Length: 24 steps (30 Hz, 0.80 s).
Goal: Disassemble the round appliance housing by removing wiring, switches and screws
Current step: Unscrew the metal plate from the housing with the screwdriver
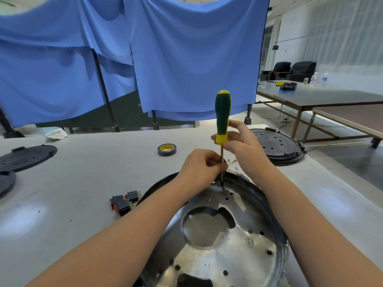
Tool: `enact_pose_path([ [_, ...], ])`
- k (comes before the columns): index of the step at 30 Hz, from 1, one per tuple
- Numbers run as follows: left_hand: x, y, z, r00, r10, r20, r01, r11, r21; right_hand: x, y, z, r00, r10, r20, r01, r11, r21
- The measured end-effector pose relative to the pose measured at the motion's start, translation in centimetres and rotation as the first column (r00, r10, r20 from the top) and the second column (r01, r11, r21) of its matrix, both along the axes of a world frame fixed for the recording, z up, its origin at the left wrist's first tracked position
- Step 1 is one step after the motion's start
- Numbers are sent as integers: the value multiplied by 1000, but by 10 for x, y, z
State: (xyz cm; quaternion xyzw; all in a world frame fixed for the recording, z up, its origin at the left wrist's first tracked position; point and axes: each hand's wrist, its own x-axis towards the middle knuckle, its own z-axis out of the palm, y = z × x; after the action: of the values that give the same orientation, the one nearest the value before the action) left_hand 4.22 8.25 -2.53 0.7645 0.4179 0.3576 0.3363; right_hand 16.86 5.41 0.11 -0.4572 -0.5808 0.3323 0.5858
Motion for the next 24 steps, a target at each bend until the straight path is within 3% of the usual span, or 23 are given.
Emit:
enact_pose_path([
  [4,-1,0,0,999,35,0,-35,999,28,3,2,-6,969,-111,221,119,993,-23],
  [24,-3,1,0,999,-4,46,7,998,-62,12,0,-4,983,-29,183,37,998,-42],
])
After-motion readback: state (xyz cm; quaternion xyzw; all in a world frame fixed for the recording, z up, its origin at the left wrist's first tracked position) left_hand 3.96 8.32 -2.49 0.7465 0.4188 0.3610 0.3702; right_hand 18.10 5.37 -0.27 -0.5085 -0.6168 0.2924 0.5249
